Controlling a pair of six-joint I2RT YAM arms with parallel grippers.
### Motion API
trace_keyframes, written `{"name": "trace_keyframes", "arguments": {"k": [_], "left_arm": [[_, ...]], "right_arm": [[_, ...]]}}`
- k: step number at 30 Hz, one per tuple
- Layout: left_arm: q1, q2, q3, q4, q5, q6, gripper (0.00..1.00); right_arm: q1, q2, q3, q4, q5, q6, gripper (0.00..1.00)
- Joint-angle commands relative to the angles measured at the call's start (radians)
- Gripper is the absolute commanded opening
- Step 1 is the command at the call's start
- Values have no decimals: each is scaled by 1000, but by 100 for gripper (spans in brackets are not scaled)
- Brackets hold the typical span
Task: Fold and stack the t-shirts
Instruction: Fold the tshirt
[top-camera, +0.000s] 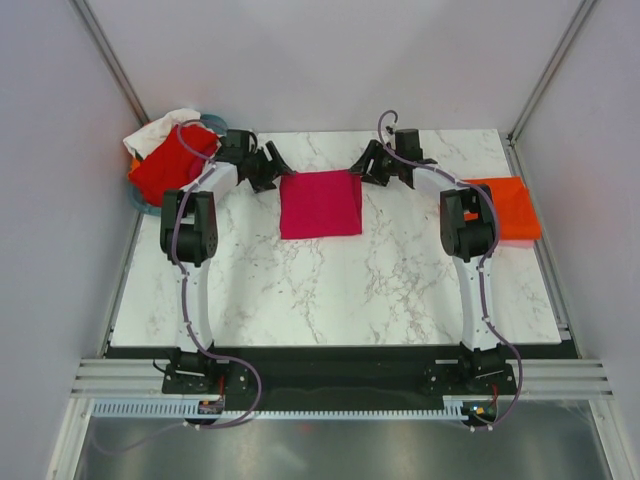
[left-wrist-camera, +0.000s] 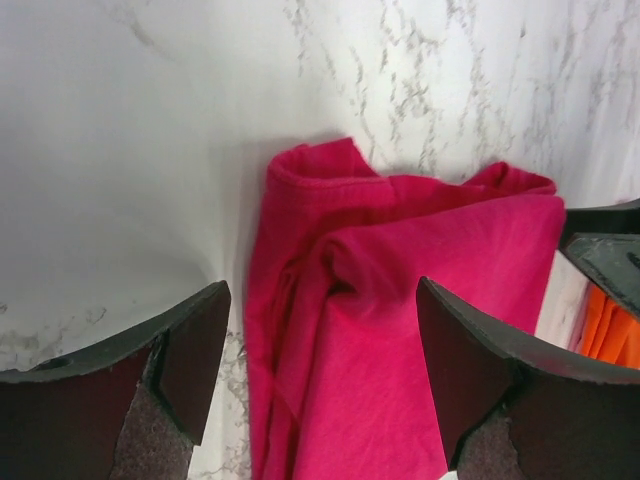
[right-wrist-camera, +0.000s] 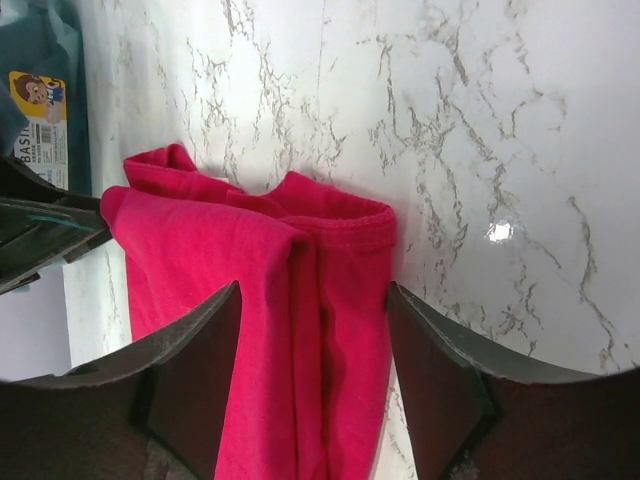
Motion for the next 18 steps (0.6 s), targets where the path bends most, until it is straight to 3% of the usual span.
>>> {"name": "trace_keyframes", "arguments": {"k": [1, 7, 11, 14, 15, 18], "left_arm": [[-5, -49, -34, 52, 6, 58, 82], [-5, -30, -43, 72, 21, 59, 82], [-3, -32, -55, 72, 21, 59, 82], [-3, -41, -69, 75, 24, 70, 82], [-2, -43, -74, 76, 24, 76, 82], [4, -52, -94, 87, 20, 73, 81]], "right_arm": [[7, 2, 16, 11, -10, -33, 66], [13, 48, 52, 6, -23, -14, 52], [14, 79, 73, 4, -32, 3, 49], [14, 100, 93, -5, -30, 15, 33], [11, 106, 98, -6, -29, 20, 21], [5, 117, 99, -5, -29, 36, 14]]}}
